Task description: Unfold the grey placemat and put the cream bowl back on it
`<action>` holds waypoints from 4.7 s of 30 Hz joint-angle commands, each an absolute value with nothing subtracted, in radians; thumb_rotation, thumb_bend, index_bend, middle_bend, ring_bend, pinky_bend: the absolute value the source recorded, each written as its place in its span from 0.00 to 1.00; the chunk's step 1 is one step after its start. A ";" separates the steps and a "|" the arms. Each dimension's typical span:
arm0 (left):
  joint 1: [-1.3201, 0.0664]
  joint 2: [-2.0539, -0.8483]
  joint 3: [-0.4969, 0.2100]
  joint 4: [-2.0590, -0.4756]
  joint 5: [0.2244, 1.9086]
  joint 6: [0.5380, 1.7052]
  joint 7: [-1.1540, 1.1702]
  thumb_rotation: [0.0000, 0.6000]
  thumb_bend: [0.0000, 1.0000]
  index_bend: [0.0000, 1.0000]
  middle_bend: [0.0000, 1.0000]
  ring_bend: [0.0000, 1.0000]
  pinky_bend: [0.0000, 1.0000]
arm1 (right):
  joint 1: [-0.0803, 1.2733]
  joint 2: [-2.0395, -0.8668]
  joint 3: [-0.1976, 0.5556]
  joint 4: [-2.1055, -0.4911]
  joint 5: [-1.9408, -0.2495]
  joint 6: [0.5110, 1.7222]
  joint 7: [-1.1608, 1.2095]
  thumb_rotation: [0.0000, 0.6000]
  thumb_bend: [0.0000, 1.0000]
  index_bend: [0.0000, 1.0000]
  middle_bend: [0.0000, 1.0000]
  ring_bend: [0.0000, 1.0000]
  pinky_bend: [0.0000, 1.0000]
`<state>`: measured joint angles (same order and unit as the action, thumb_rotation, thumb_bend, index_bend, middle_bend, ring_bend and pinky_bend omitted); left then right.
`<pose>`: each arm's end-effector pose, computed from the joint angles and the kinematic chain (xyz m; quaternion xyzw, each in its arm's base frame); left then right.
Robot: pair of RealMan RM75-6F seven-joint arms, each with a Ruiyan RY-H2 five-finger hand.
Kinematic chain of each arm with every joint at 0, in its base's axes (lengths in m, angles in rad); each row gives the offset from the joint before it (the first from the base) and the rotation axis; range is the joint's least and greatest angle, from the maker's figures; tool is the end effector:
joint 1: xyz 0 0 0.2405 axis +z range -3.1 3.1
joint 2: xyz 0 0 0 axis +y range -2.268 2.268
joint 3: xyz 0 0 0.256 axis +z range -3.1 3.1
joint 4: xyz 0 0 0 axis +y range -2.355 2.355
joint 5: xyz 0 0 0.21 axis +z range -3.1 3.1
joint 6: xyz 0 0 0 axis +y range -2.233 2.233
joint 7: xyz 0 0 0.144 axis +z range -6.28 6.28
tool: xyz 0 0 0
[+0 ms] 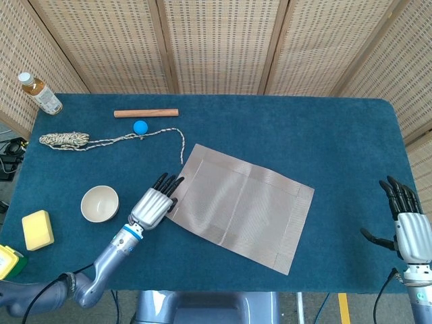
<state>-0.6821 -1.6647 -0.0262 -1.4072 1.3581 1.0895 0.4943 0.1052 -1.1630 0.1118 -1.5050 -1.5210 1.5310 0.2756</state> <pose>-0.1508 0.2922 -0.0543 -0.8101 -0.2382 -0.3538 0.4023 -0.3135 -0.2008 0.1693 0.5390 -0.4058 0.4935 0.5489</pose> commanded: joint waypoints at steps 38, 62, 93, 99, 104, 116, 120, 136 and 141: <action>-0.576 -1.505 0.178 -1.802 1.525 1.040 0.613 1.00 0.58 0.69 0.00 0.00 0.00 | 0.093 -1.142 0.085 -1.551 -1.562 1.550 0.253 1.00 0.20 0.00 0.00 0.00 0.00; -0.467 -1.376 0.224 -1.784 1.644 1.191 0.468 1.00 0.19 0.19 0.00 0.00 0.00 | 0.095 -1.144 0.074 -1.560 -1.568 1.536 0.226 1.00 0.20 0.00 0.00 0.00 0.00; -0.337 -1.403 0.026 -1.318 1.367 1.251 0.195 1.00 0.20 0.45 0.00 0.00 0.00 | 0.096 -1.144 0.057 -1.573 -1.587 1.529 0.203 1.00 0.20 0.00 0.00 0.00 0.00; -0.342 -1.442 0.016 -1.256 1.352 1.213 0.174 1.00 0.20 0.46 0.00 0.00 0.00 | 0.097 -1.146 0.056 -1.574 -1.590 1.529 0.199 1.00 0.20 0.00 0.00 0.00 0.00; -0.342 -1.477 0.012 -1.214 1.354 1.196 0.169 1.00 0.21 0.49 0.00 0.00 0.00 | 0.096 -1.146 0.054 -1.576 -1.592 1.530 0.198 1.00 0.20 0.00 0.00 0.00 0.00; -0.364 -1.568 -0.015 -1.128 1.362 1.171 0.167 1.00 0.39 0.70 0.00 0.00 0.00 | 0.097 -1.145 0.052 -1.578 -1.591 1.526 0.202 1.00 0.20 0.00 0.00 0.00 0.00; -0.364 -1.582 -0.014 -1.124 1.375 1.176 0.170 1.00 0.47 0.76 0.00 0.00 0.00 | 0.097 -1.141 0.052 -1.579 -1.592 1.527 0.211 1.00 0.20 0.00 0.00 0.00 0.00; -0.412 -1.532 -0.030 -1.339 1.473 1.224 0.294 1.00 0.48 0.77 0.00 0.00 0.00 | 0.096 -1.133 0.056 -1.581 -1.581 1.527 0.232 1.00 0.20 0.00 0.00 0.00 0.00; -0.467 -1.542 -0.046 -1.459 1.514 1.199 0.406 1.00 0.48 0.77 0.00 0.00 0.00 | 0.094 -1.126 0.062 -1.585 -1.570 1.529 0.254 1.00 0.20 0.00 0.00 0.00 0.00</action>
